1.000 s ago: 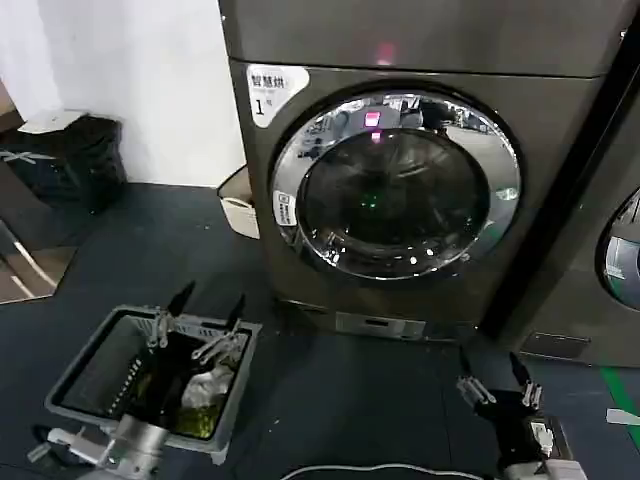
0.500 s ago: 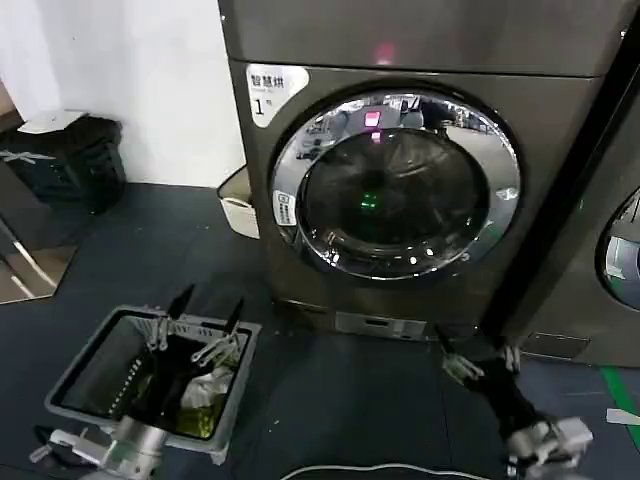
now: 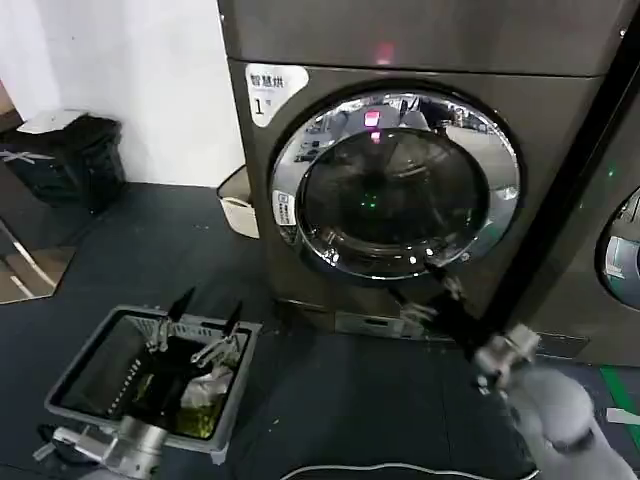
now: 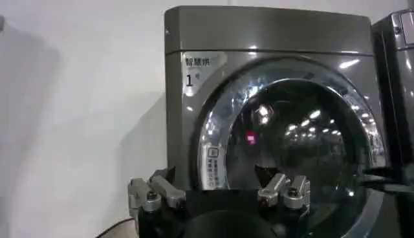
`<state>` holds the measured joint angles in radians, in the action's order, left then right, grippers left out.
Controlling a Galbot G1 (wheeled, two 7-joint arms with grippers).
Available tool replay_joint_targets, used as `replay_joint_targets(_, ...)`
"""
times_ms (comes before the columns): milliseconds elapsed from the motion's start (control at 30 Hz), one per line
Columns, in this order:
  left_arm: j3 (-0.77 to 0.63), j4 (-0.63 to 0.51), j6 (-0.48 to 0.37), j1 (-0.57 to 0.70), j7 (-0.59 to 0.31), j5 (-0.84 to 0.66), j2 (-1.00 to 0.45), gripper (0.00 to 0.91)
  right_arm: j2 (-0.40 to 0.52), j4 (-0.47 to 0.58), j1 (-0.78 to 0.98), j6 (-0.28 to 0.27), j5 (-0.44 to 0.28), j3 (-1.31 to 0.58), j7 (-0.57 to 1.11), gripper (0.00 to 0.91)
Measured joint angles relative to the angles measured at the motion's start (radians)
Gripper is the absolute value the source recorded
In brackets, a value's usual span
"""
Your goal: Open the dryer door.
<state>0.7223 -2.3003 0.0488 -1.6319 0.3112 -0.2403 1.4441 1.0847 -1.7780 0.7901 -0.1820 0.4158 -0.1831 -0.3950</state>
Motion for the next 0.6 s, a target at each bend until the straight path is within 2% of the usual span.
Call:
replay_joint_targets(267,0.017,-0.006,0.002,-0.01,0.004,0.006,0.001,0.907,0.059,0.126,-0.177,0.006,0.0,0.138,-0.003,0.907)
replay_joint_targets(600,0.02,-0.007,0.003,-0.014,0.004,0.009,0.006,0.907,0.151,0.244,-0.301,0.006,-0.021,0.209,0.0,0.907)
